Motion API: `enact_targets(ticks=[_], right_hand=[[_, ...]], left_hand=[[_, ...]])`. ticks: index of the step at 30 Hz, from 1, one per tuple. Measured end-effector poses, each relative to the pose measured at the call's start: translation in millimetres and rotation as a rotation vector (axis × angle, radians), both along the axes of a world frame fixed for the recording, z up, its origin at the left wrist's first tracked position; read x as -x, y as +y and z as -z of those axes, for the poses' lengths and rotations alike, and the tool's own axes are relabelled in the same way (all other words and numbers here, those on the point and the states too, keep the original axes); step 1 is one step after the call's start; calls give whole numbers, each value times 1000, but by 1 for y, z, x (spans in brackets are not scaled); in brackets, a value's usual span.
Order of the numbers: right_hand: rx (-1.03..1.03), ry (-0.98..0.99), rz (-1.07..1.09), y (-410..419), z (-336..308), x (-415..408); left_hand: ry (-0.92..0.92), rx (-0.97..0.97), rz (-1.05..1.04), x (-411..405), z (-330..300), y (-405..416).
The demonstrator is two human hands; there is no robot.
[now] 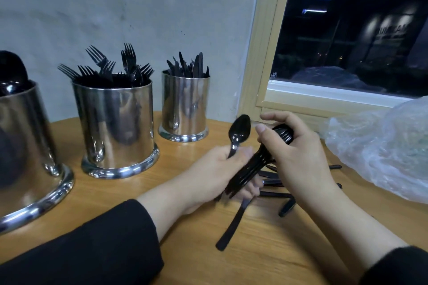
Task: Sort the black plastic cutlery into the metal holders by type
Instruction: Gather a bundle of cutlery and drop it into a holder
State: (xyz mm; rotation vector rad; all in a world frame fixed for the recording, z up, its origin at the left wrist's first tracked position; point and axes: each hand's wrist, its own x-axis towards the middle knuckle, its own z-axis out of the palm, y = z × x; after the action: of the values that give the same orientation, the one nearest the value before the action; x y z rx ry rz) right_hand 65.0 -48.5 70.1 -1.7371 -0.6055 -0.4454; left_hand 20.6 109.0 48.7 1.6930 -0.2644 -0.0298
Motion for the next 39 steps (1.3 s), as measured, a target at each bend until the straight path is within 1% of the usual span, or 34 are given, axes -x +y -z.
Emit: enact_targets(ticks=[2,5,8,10,12,13,17,19,22,24,28,34,37,39], right_hand=[[-27,8,30,-3,3,-4],[-13,0,46,-4,4,-3],[-26,7,7,0,3,3],[-9,-10,1,2,4,5],[-11,-15,-1,4,6,4],[-16,-16,-1,4,7,4],[-21,-15,-1,4,8,1],[-20,-14,-10,4,8,2],[5,-10,9,4,8,4],[10,5,17,3,7,4],[28,3,-7,4,6,4],[49,-34,-21,3,4,5],[27,-98,62,1,1,4],[-26,-132,104,-2,-4,3]], left_hand=[[-70,-29,-95,-4,2,4],[-142,-69,-238,-11,8,5],[-175,-93,-353,-16,9,3],[-186,-81,-381,-15,8,2],[-163,-74,-354,-14,7,-1],[-165,-102,-334,-14,8,-1],[-210,-304,-248,-13,10,-4],[-185,-278,-198,-10,12,-8],[-92,-113,-107,-5,12,-12],[-60,-72,-50,-3,12,-13],[-87,-139,-16,-1,9,-12],[-50,-211,-14,-2,6,-10],[-119,-261,16,-3,2,-6],[-185,-350,-1,-5,2,-3]])
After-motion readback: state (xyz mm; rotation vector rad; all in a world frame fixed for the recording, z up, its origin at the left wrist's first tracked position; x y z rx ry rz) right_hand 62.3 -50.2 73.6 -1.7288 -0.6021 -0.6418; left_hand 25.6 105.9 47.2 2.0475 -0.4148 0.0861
